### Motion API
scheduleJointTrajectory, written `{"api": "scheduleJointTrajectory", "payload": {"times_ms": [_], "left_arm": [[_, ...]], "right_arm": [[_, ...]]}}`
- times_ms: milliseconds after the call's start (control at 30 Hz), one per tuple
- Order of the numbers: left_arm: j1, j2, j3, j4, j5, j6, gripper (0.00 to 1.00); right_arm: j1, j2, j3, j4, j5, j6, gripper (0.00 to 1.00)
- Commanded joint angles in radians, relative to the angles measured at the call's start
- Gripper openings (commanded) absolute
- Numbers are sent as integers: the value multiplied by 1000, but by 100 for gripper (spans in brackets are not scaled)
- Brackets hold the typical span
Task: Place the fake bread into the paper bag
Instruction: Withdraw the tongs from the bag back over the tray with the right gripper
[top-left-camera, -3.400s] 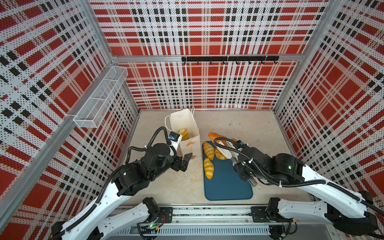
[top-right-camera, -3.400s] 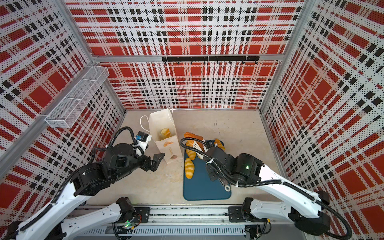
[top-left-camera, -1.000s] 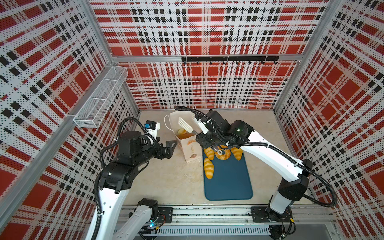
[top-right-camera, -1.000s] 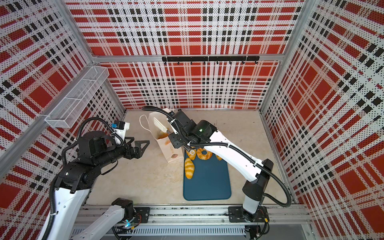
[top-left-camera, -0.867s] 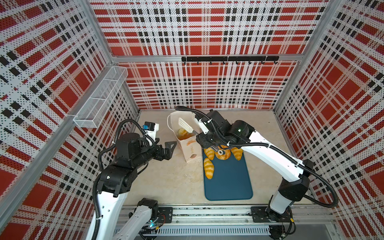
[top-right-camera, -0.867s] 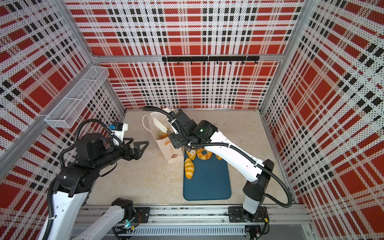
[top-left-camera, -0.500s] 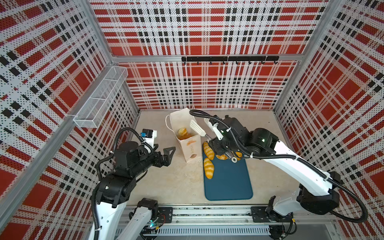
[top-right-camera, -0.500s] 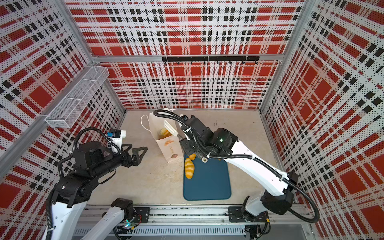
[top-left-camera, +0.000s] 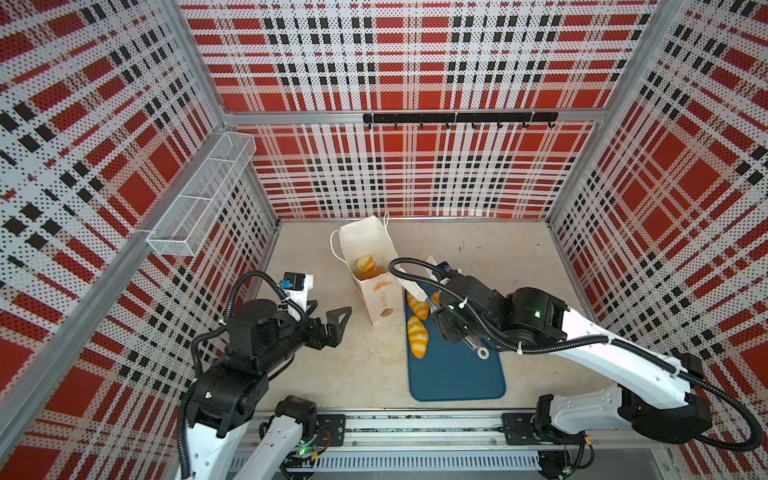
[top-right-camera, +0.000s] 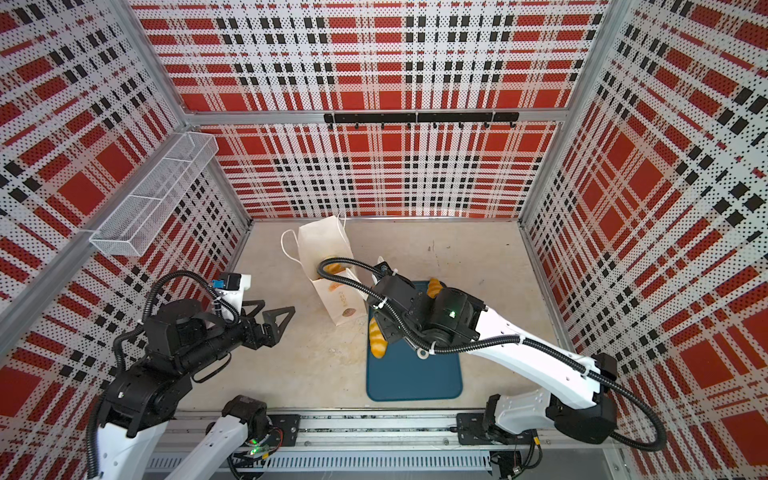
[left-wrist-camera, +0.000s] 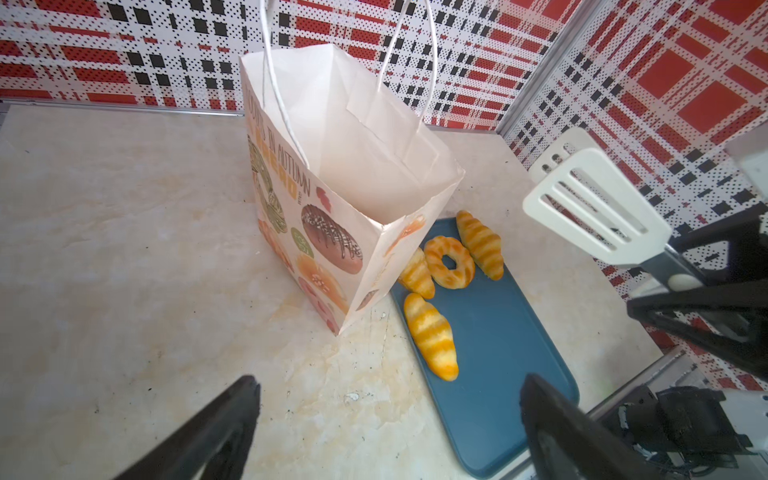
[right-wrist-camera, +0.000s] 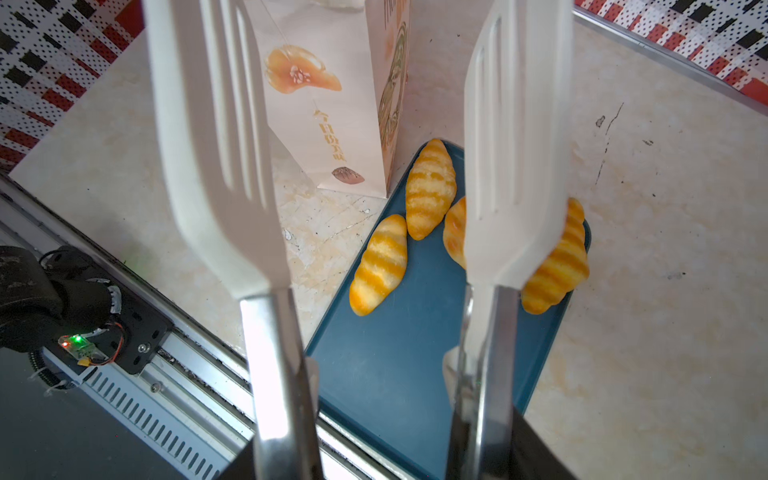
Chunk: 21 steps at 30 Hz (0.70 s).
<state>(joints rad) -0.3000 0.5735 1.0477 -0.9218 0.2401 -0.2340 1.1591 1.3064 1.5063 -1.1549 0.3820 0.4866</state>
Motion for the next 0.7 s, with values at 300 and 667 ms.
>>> {"api": "scheduleJointTrajectory", "payload": {"times_ms": [300, 667], "left_arm": [[-270, -12, -74, 5, -210, -101, 99], [-564, -24, -171, 23, -458, -219, 99]], "right_arm": [[86, -120, -189, 21, 98, 202, 58], [164, -101, -361, 59, 111, 345, 58]]}}
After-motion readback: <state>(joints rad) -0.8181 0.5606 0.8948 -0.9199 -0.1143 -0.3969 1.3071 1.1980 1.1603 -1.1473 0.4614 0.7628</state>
